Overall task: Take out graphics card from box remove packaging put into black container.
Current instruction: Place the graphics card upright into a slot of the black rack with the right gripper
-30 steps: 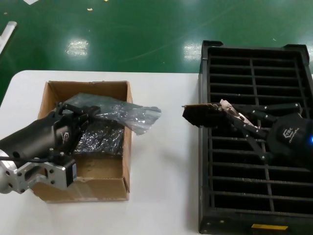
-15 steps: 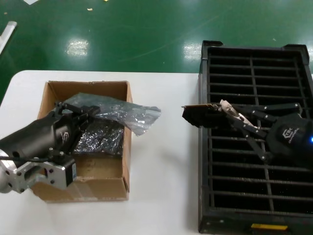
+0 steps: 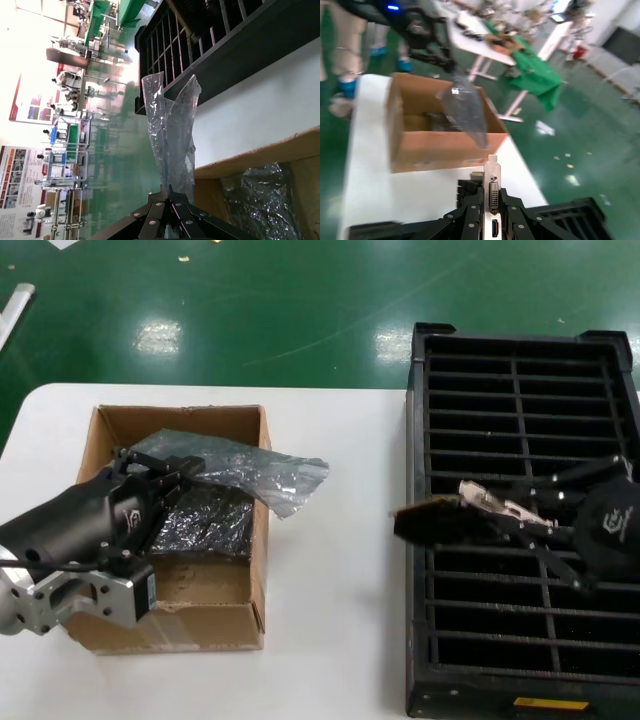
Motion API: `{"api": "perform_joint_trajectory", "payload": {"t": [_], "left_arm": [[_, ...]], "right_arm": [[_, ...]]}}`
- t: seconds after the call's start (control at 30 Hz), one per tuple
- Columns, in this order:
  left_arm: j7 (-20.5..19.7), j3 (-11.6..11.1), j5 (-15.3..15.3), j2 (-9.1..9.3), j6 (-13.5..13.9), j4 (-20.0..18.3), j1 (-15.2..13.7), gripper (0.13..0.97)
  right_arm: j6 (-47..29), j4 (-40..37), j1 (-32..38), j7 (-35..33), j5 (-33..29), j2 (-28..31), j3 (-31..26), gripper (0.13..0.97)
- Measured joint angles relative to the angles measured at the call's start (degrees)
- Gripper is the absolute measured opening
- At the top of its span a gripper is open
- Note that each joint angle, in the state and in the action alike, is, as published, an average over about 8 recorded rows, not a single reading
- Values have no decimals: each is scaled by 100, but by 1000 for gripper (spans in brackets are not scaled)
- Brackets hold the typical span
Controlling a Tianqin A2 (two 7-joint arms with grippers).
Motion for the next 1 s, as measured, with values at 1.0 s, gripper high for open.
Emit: {"api": "perform_joint_trajectory", "payload": {"t": [1.0], "left_arm": [[0, 0, 0, 0, 0, 0, 0, 138]], "right_arm": [[-1477, 432, 586, 224, -772, 487, -673, 186]]}}
